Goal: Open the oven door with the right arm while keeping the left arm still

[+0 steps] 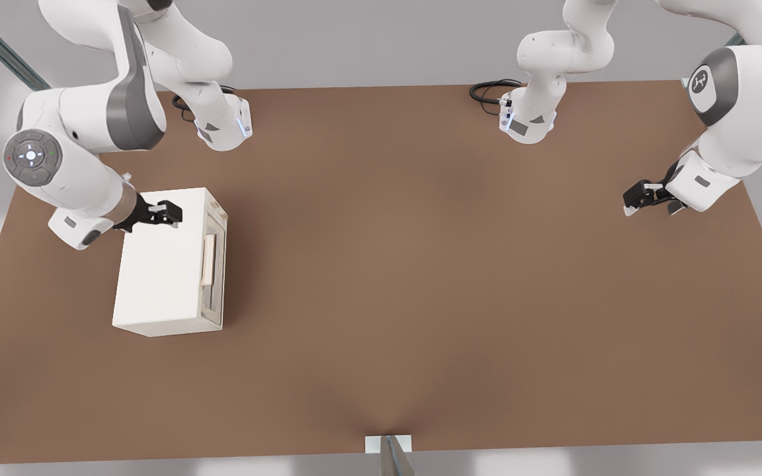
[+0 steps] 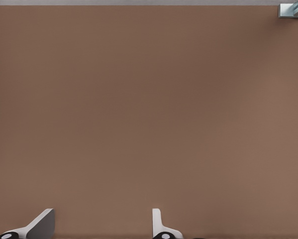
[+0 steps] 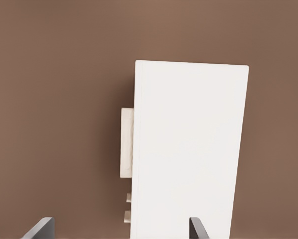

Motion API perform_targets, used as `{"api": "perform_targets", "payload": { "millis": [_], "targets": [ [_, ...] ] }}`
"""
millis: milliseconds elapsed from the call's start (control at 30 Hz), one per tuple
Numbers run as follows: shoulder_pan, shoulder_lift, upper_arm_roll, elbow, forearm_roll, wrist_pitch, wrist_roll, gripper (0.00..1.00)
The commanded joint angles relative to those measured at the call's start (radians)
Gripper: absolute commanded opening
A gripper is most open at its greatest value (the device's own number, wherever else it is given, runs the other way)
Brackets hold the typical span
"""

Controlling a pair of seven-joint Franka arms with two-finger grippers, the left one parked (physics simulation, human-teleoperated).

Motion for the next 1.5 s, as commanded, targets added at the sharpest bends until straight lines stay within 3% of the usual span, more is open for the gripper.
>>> {"api": "perform_targets", "payload": {
  "millis": [0,133,167,200,233,333,467,500,567,733,1467],
  "targets": [
    [-0.002,0.0,0.001,0.001,-0.003,0.004,0.012,1.0],
    [0.002,0.004,0.007,0.028,-0.012,-0.054,0.001,1.0],
    [0.008,0.014,0.013,0.053,-0.018,-0.113,0.016,0.84],
    [0.057,0.054,0.019,0.063,-0.076,-0.143,0.024,0.46],
    [0.138,0.065,0.022,0.088,-0.148,-0.169,0.012,0.0],
    [0.327,0.232,0.022,0.089,-0.381,-0.257,0.234,0.0],
    [0.377,0.366,0.013,0.093,-0.57,-0.15,0.461,0.0],
    [0.416,0.367,-0.07,0.077,-0.581,-0.099,0.461,0.0],
    [0.491,0.418,-0.148,0.077,-0.576,-0.093,0.504,0.0],
    [0.518,0.427,-0.148,-0.004,-0.558,-0.136,0.673,0.0],
    [0.502,0.435,-0.191,-0.122,-0.598,-0.047,0.664,0.0]
  ]
}}
